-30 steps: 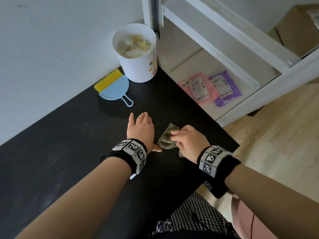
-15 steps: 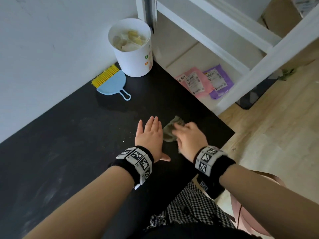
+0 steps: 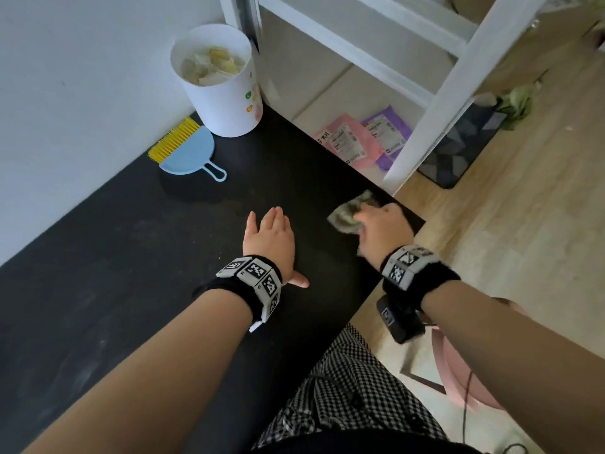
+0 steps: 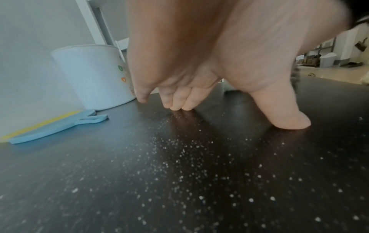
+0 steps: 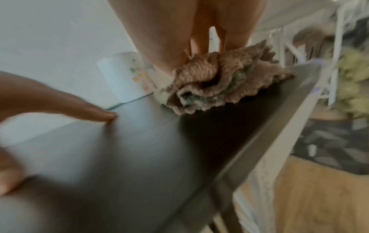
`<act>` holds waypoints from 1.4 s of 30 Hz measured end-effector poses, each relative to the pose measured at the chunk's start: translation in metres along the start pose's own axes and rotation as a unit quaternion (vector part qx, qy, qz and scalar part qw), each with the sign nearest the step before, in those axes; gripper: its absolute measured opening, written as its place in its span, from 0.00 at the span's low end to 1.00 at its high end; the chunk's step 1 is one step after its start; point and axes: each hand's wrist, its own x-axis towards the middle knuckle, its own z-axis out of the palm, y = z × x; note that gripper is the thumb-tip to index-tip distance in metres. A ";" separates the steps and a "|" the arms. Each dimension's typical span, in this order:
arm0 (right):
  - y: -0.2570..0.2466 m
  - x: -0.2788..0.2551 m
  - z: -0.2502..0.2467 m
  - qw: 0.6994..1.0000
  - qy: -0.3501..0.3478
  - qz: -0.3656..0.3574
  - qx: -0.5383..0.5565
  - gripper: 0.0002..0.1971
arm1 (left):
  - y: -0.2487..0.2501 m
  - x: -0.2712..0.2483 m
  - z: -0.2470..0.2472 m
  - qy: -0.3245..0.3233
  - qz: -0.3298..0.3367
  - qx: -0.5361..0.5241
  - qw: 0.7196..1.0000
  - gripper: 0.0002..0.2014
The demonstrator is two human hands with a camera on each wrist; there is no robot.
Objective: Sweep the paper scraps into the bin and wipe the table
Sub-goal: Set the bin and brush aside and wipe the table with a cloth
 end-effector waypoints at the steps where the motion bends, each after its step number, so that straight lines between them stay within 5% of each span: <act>1: -0.008 -0.017 0.005 1.000 -0.012 -0.017 0.012 0.20 | 0.000 0.000 0.000 -0.002 0.000 0.001 1.000 0.65; 4: -0.018 -0.057 0.017 0.990 -0.049 -0.130 0.013 0.19 | 0.000 0.001 0.000 0.005 0.002 0.003 1.000 0.64; 8: 0.002 -0.059 0.013 0.984 -0.071 -0.156 0.049 0.18 | 0.002 -0.001 0.000 0.010 0.000 0.011 1.000 0.65; 14: 0.064 -0.013 -0.006 0.998 0.015 0.016 0.066 0.16 | 0.005 -0.001 -0.001 0.008 -0.009 0.011 1.000 0.64; 19: 0.058 -0.006 -0.012 0.999 0.019 0.044 0.021 0.16 | 0.008 0.002 -0.004 -0.010 -0.017 0.020 1.000 0.65; 29: 0.013 -0.079 0.016 0.971 -0.111 -0.209 0.032 0.18 | 0.010 -0.012 0.008 0.005 -0.034 -0.059 0.998 0.62; 37: 0.062 -0.011 -0.016 1.000 -0.018 -0.011 0.020 0.17 | 0.029 -0.054 0.036 -0.023 -0.067 -0.093 0.993 0.62; 42: 0.014 -0.041 0.003 0.993 -0.073 -0.080 -0.040 0.18 | 0.033 -0.062 0.046 -0.042 -0.102 -0.089 0.990 0.65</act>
